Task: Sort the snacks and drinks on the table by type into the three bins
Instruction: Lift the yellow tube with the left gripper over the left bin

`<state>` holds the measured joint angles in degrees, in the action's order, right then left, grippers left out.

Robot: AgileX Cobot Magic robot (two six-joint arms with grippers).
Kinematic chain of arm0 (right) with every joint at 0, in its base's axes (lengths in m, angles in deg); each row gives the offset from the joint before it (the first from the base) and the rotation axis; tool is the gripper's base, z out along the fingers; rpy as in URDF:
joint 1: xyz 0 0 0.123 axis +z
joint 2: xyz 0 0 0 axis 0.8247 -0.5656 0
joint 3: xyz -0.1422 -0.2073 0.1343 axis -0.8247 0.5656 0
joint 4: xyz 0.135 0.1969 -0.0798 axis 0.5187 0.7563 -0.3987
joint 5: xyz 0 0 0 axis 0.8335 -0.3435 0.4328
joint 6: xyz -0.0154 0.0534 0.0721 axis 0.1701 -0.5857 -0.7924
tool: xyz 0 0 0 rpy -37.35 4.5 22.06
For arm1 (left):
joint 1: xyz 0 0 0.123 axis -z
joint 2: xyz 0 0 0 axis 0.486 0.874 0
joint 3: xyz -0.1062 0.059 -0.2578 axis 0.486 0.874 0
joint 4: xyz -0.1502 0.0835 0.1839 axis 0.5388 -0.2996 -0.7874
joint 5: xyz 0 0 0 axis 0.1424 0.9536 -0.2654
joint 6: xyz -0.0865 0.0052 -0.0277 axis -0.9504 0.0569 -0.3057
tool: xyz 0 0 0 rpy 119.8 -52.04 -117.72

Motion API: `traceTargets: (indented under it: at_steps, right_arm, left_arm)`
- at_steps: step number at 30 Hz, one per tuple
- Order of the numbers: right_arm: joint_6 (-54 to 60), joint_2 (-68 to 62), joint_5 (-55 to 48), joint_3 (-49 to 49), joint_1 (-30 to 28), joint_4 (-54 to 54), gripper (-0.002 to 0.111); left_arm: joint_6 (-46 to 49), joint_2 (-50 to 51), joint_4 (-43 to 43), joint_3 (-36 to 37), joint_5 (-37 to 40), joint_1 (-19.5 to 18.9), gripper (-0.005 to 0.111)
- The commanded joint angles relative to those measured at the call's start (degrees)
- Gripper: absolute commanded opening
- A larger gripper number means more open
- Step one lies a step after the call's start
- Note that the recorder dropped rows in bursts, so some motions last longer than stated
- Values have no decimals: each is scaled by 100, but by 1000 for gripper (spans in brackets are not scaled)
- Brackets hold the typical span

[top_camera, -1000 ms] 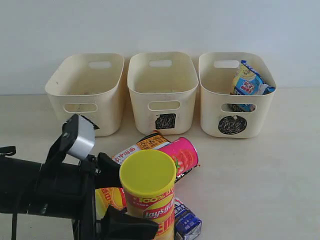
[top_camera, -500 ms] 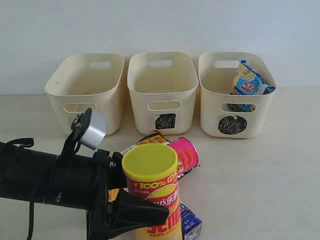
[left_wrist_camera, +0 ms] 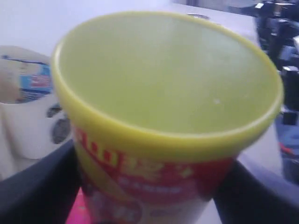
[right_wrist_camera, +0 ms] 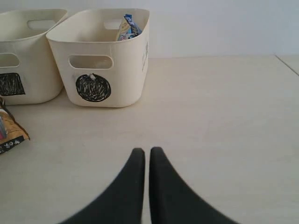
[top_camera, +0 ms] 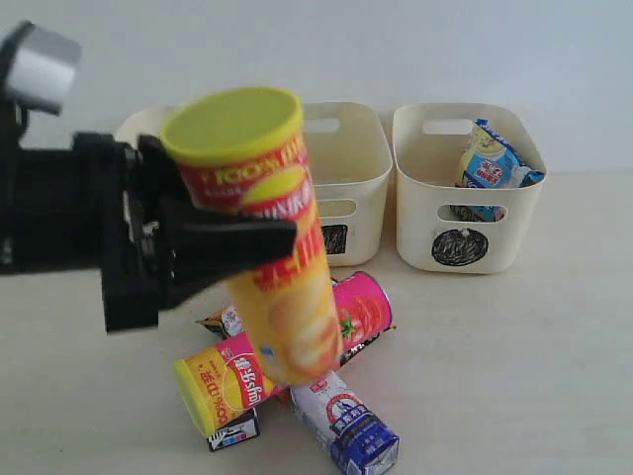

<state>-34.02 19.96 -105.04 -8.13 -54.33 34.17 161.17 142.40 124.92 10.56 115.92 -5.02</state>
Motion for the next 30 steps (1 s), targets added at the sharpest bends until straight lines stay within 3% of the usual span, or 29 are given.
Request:
traceTargets:
  at_steps: [1,7,13,16,23,30]
  right_arm:
    - [-4,37,71,-4,-15,-41,0]
    - [-4,37,71,-4,-15,-41,0]
    - [-4,37,71,-4,-15,-41,0]
    - [-4,37,71,-4,-15,-41,0]
    - [-4,37,71,-4,-15,-41,0]
    - [-4,37,71,-4,-15,-41,0]
  left_arm:
    - [-658,-756,53,-363,-1906,-48,4]
    - [-795,-865,53,-1181,-4002,-48,4]
    - [-799,-157,53,-1950,-4783,-48,4]
    - [-1293,297,53,-2241,-5325,-92,4]
    - [-3264,1503,42,-3001,-5243,-590,4]
    - [-4934,2455,-989,-3797,-5342,-894,4]
